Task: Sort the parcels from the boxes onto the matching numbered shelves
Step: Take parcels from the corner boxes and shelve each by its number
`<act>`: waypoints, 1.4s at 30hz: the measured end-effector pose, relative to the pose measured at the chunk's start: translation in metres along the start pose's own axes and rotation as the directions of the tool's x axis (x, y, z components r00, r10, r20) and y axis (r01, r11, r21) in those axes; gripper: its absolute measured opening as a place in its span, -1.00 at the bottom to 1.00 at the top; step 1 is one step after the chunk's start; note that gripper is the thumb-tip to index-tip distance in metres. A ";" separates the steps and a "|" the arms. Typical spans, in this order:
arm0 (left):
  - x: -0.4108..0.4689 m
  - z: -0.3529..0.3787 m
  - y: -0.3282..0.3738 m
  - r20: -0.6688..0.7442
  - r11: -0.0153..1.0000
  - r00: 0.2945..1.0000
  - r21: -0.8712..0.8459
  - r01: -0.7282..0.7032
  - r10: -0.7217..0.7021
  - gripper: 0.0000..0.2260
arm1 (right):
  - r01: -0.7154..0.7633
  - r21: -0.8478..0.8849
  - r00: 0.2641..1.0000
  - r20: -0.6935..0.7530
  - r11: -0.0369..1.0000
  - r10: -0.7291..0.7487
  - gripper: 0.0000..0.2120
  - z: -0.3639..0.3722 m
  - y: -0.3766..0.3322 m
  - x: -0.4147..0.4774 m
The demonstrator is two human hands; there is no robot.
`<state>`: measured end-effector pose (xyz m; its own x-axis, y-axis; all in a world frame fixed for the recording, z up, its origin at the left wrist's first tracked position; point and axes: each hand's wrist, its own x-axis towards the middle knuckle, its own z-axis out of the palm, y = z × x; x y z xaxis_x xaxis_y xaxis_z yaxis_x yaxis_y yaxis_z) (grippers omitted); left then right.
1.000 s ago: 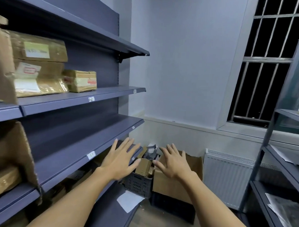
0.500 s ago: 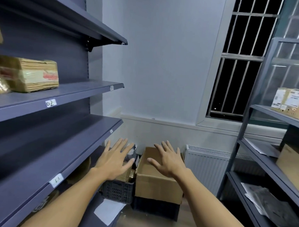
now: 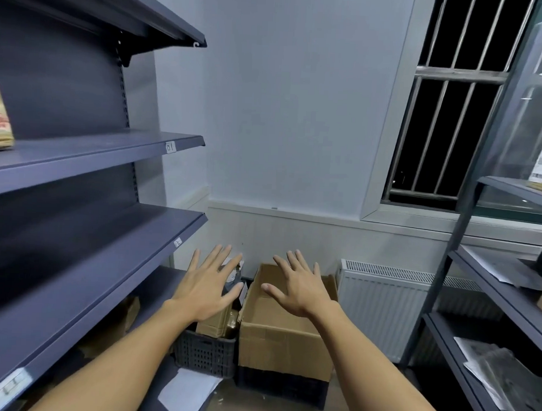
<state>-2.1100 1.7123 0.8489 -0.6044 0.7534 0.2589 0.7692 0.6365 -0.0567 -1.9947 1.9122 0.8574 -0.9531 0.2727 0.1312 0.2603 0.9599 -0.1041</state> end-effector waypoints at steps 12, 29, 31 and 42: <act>0.135 0.072 0.017 0.053 0.998 0.997 0.000 0.062 -0.062 -0.26 | 0.067 0.001 0.996 0.057 0.998 -0.067 0.08 0.034 0.107 0.117; 0.216 0.174 -0.018 0.154 0.992 0.981 -0.012 0.124 -0.120 -0.29 | 0.106 0.021 0.980 0.166 0.994 -0.108 -0.25 0.117 0.157 0.240; 0.229 0.190 -0.028 0.170 0.992 0.978 -0.003 0.126 -0.124 -0.29 | 0.101 0.009 0.979 0.179 0.995 -0.101 -0.25 0.125 0.158 0.259; 0.312 0.256 -0.119 0.201 0.983 0.967 -0.056 0.172 -0.158 -0.29 | 0.165 -0.030 0.959 0.237 0.986 -0.153 -0.26 0.162 0.131 0.400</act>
<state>-2.4435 1.9140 0.6897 -0.7475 0.6610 0.0657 0.6639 0.7466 0.0429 -2.3671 2.1366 0.7362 -0.9908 0.0988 -0.0921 0.1039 0.9932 -0.0519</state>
